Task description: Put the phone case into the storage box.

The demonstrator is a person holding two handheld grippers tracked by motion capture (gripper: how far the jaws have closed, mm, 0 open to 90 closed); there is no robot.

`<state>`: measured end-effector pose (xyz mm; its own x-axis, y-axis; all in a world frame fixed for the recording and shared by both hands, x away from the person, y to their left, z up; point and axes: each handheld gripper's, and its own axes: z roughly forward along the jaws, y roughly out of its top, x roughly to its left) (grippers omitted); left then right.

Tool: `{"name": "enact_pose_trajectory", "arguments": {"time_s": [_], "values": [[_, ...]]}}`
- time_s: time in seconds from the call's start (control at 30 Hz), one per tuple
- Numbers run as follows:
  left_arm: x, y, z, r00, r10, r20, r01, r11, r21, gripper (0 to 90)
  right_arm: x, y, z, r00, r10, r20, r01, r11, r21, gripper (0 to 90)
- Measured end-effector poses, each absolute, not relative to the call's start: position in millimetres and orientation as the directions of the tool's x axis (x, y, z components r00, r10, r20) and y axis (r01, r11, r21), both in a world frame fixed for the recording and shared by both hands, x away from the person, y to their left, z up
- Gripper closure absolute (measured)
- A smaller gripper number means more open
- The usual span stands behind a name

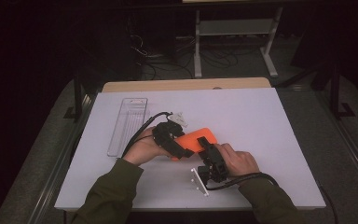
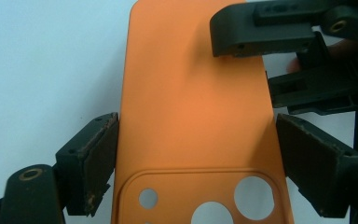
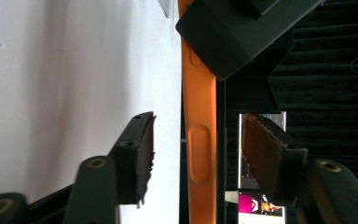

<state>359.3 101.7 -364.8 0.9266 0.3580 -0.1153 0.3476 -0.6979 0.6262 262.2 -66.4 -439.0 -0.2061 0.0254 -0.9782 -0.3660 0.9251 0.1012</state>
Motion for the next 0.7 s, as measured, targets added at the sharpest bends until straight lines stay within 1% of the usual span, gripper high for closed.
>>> {"name": "enact_pose_trajectory", "arguments": {"time_s": [0.13, 0.7], "values": [[359.3, 101.8, -364.9, 0.927, 0.359, -0.114, 0.347, -0.699, 0.625, 16.1, 261.9, -66.8, -439.2, -0.207, 0.016, -0.978, -0.369, 0.925, 0.093, 48.8], [358.5, 100.9, -365.1, 0.928, 0.354, -0.116, 0.346, -0.703, 0.622, 16.1, 261.2, -67.1, -439.1, -0.208, 0.003, -0.978, -0.376, 0.923, 0.083, 63.7]]}}
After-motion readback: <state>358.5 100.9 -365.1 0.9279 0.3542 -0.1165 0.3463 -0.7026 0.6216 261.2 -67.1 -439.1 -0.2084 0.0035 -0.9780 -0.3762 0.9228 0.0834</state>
